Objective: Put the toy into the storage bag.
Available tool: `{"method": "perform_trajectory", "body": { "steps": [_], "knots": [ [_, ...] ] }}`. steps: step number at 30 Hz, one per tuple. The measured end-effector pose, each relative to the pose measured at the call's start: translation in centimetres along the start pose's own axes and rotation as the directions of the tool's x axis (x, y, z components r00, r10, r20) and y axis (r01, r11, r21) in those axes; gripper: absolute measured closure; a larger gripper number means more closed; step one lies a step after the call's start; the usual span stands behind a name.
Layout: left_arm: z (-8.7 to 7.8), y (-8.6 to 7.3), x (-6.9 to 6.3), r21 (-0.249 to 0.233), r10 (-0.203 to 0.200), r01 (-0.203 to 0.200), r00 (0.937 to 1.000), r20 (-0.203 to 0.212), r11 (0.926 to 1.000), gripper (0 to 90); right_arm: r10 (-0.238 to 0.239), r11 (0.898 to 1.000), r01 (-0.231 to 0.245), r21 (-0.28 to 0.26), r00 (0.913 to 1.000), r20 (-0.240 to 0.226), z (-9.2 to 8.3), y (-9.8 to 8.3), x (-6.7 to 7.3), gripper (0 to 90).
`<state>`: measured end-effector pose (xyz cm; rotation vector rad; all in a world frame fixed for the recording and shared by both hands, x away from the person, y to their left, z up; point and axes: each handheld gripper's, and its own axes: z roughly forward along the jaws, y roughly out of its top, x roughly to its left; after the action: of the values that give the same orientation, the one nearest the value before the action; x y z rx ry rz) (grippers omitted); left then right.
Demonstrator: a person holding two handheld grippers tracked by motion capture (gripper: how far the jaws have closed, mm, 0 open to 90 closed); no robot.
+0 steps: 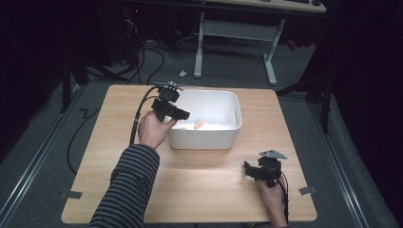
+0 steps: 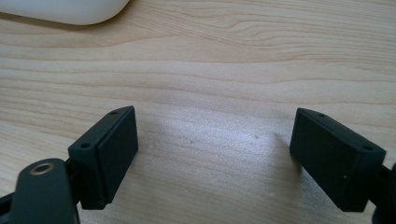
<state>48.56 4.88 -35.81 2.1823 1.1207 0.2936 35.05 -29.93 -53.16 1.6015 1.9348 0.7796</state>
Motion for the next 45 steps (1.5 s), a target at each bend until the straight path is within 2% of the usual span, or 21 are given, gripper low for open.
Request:
{"method": "perform_trajectory", "body": {
  "steps": [3, 7, 13, 16, 22, 26, 32, 34, 37, 39, 45],
  "knots": [
    [-0.9, -0.2, 0.0, -0.021, 0.004, -0.004, 1.0000, -0.007, 0.9998, 39.1, -0.002, 1.000, 0.002, 0.001, 1.0000, 0.000, 0.0, 0.0, 0.0, 15.3],
    [-1.9, -0.7, -0.1, -0.042, 0.021, -0.023, 0.9991, -0.035, 0.9988, 37.3, -0.002, 1.000, 0.002, 0.001, 1.0000, 0.000, 0.0, 0.0, 0.0, 15.3],
    [-3.3, -2.1, -0.1, -0.097, 0.013, -0.018, 0.9986, -0.052, 0.9951, 37.0, -0.001, 1.000, 0.001, 0.000, 1.0000, 0.000, 0.0, 0.0, 0.0, 15.4],
    [-3.8, -2.6, 0.1, -0.118, 0.000, -0.006, 0.9990, -0.044, 0.9930, 37.0, -0.001, 1.000, 0.001, 0.000, 1.0000, 0.000, 0.0, 0.0, 0.0, 15.4],
    [-5.3, -4.0, 0.3, -0.159, 0.005, -0.014, 0.9984, -0.057, 0.9871, 36.7, -0.001, 1.000, 0.001, 0.000, 1.0000, 0.000, 0.0, 0.0, 0.0, 15.4],
    [-6.0, -5.4, 0.9, -0.186, -0.018, 0.008, 0.9985, -0.052, 0.9824, 36.8, -0.001, 1.000, 0.001, 0.000, 1.0000, 0.000, 0.0, 0.0, 0.0, 15.4],
    [-6.5, -6.6, 1.3, -0.197, -0.032, 0.020, 0.9981, -0.054, 0.9802, 36.8, -0.001, 1.000, 0.001, 0.000, 1.0000, 0.000, 0.0, 0.0, 0.0, 15.4],
    [-6.7, -6.9, 1.4, -0.192, -0.026, 0.012, 0.9972, -0.070, 0.9813, 36.7, -0.002, 1.000, 0.002, -0.001, 1.0000, 0.000, 0.0, 0.0, 0.0, 15.4],
    [-6.9, -7.4, 1.5, -0.200, -0.035, 0.023, 0.9977, -0.058, 0.9794, 36.7, -0.002, 1.000, 0.002, -0.001, 1.0000, 0.001, 0.0, 0.0, 0.0, 15.4],
    [-6.9, -7.7, 1.6, -0.203, -0.049, 0.041, 0.9982, -0.034, 0.9784, 36.7, 0.000, 1.000, 0.000, 0.000, 1.0000, 0.001, 0.0, 0.0, 0.0, 15.4],
    [-6.9, -8.4, 1.3, -0.213, -0.046, 0.037, 0.9983, -0.037, 0.9764, 36.4, -0.001, 1.000, 0.001, 0.000, 1.0000, 0.002, 0.0, 0.0, 0.0, 15.4]
  ]
}}
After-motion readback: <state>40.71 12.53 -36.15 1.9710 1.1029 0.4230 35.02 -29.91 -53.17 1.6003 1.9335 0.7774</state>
